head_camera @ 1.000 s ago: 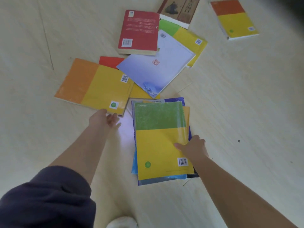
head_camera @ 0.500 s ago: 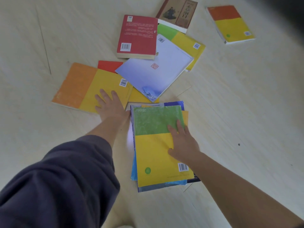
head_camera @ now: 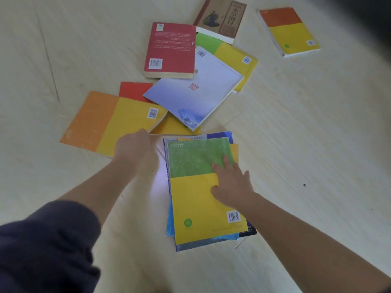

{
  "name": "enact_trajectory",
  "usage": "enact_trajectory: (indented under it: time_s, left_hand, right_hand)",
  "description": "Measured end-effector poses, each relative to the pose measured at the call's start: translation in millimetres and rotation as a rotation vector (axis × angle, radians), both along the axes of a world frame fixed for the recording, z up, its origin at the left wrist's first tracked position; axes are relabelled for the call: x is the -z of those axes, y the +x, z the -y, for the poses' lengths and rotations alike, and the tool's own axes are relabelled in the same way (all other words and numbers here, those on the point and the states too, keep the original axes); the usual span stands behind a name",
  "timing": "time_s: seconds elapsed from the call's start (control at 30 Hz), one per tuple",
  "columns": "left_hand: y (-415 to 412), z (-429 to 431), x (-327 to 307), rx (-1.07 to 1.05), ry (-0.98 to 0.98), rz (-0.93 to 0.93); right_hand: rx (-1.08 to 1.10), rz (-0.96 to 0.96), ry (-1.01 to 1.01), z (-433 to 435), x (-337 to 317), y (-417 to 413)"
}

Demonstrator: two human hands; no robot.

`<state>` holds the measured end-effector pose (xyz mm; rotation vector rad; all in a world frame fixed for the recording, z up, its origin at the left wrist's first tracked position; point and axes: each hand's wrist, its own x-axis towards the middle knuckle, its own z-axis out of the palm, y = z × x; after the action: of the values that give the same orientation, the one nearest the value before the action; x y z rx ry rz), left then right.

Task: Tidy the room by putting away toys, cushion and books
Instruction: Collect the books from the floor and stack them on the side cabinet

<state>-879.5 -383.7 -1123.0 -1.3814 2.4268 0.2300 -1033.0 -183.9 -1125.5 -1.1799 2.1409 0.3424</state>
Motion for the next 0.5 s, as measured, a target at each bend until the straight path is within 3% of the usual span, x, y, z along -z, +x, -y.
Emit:
enact_trajectory:
  time_s: [0.1,0.17,0.23,0.3,0.33,0.4,0.5]
  left_hand:
    - [23,-24,3,0.069,-0.105,-0.119]
    - [31,-41,0,0.189,-0.201,-0.283]
    - [33,-52,-5,0.316,-0.292,-0.401]
    - [33,-61,0,0.494,-0.332,-0.459]
    - [32,-64,3,0.608,-0.336,-0.484]
    - [33,-72,14,0.813,-0.294,-0.501]
    - [35,-82,28,1.020,-0.182,-0.482]
  right_hand:
    - [0.075,-0.023,-0.097,17,-8,2]
    - [0.343,0.094,-0.315,32,-15,5]
    - [0.783,0.456,-0.472,49,-23,8]
    - [1.201,0.965,-0.507,61,-26,3]
    - [1.335,1.125,-0.514,62,-24,-3]
    - [1.391,1.220,-0.459,58,-23,-20]
    - [1.147,1.140,-0.273,42,-17,-46]
